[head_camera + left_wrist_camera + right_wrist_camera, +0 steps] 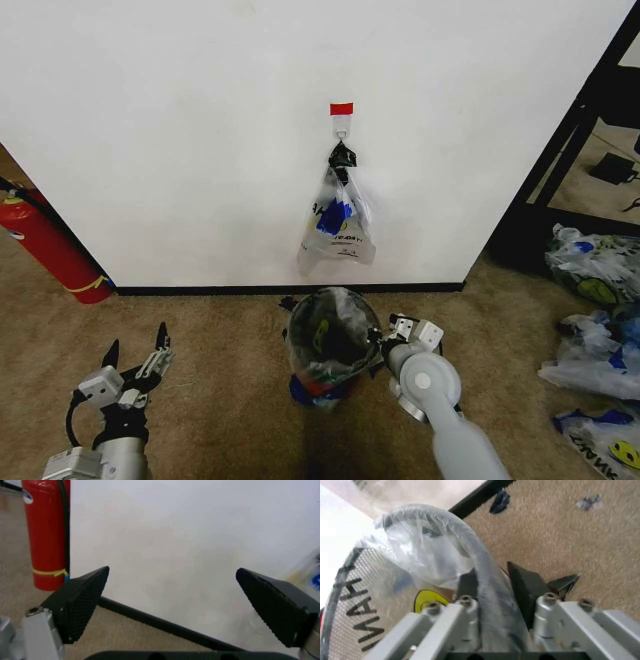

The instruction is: Pick up the garbage bag from the wall and place it over the trash bin.

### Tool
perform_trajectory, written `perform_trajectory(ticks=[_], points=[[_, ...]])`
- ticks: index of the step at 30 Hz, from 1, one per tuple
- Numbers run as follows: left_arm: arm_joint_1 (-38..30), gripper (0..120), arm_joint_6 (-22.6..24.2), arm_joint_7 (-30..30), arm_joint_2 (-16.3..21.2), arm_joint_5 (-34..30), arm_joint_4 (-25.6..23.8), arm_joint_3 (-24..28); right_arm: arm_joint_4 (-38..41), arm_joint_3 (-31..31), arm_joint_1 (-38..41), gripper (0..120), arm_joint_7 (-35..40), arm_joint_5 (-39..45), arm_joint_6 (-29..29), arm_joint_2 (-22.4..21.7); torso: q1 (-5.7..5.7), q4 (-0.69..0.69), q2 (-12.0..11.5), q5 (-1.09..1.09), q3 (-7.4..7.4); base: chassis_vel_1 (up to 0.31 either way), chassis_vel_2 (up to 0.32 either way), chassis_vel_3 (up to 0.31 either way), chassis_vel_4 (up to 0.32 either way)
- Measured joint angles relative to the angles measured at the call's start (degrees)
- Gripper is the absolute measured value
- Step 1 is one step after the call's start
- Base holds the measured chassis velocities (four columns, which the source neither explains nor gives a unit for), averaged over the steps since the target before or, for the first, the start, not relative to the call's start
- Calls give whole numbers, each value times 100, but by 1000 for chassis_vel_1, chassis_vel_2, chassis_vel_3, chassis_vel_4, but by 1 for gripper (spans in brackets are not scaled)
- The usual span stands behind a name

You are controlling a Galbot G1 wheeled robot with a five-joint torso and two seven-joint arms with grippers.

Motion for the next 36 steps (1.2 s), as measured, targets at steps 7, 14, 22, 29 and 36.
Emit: perform_trajectory(ticks=[7, 14, 22, 29, 36], points=[[-13, 100, 150, -21, 25, -2, -138, 25, 271, 118, -198, 50, -9, -9, 7, -191, 0, 1, 0, 0, 0, 0, 0, 0, 0], [-27, 100, 210, -33, 38, -4, -187, 57, 280, 222, -361, 73, -94, -64, 73, -198, 0, 1, 0, 0, 0, 0, 0, 0, 0], [-110, 100, 258, -49, -31, 27, -209, 134, 458, 252, -804, 99, -1436, -771, 711, -336, 0, 1, 0, 0, 0, 0, 0, 0, 0], [-48, 100, 254, -55, -96, 207, -221, 291, 178, 219, -1086, 100, -2255, -2620, 1370, -468, 0, 1, 0, 0, 0, 0, 0, 0, 0], [-64, 100, 261, -60, -69, 269, -241, 360, -418, 387, -1326, 100, -3211, -3378, 3167, -351, 0, 1, -1, -1, 0, 0, 0, 0, 0]])
